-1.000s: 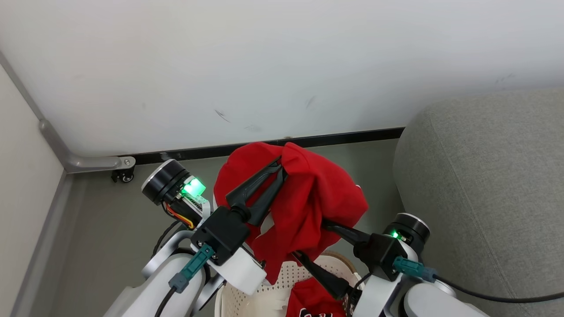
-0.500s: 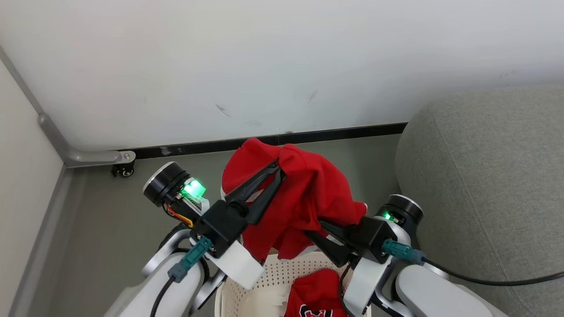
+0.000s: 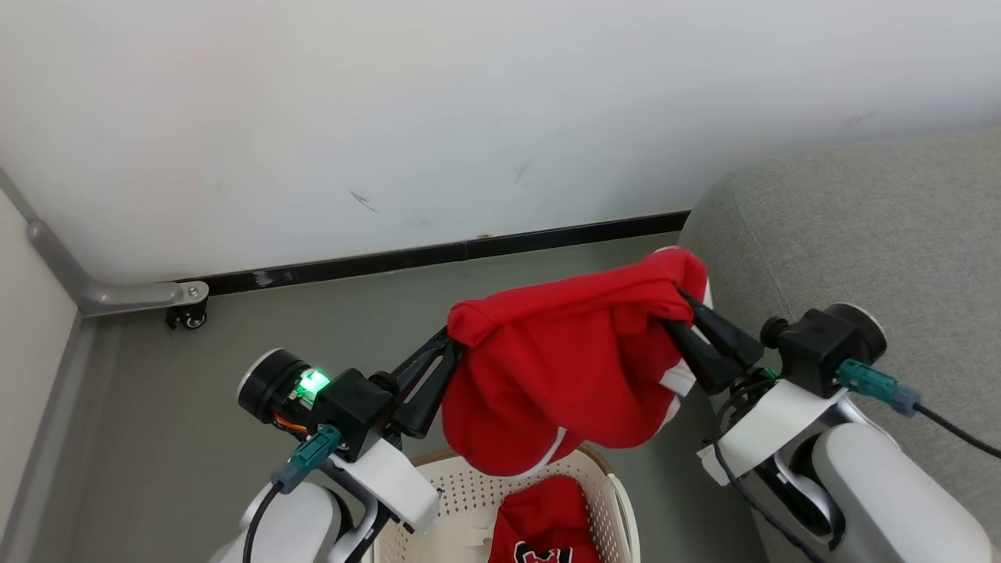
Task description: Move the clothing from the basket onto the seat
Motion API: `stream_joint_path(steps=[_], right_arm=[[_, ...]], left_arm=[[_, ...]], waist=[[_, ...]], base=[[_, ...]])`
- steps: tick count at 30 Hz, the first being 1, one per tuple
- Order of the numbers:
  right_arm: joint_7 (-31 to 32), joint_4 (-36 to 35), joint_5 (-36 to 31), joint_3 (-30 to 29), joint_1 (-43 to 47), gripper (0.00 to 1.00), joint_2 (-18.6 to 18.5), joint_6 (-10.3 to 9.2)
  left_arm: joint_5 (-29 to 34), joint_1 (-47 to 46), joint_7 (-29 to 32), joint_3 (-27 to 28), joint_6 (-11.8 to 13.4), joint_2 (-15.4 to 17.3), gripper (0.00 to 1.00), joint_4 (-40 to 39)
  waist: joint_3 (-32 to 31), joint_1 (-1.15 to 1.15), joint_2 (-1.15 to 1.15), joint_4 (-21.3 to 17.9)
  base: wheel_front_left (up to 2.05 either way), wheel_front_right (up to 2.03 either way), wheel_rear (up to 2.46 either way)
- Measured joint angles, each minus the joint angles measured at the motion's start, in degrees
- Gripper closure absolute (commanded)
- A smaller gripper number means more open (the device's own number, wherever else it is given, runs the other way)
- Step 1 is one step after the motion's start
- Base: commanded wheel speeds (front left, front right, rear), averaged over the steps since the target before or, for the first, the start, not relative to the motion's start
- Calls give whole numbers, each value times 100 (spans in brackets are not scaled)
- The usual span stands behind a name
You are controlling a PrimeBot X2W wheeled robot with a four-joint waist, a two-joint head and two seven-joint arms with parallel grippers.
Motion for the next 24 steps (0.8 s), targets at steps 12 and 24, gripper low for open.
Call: stream_joint_path(steps=[12,24], right_arm=[[0,-257,216,-901,136,100,-15,0],[-2,-527,-10,-1928,509,100,-232,0]], left_arm=[[-1105,180,-2,-162,-124,-322,0,-44],[-1282,247,0,-649,-144,-216,0,-318]], waist=[[-48,0,0,-235],[-45,0,0,-337]], base=[[0,0,0],[0,0,0]])
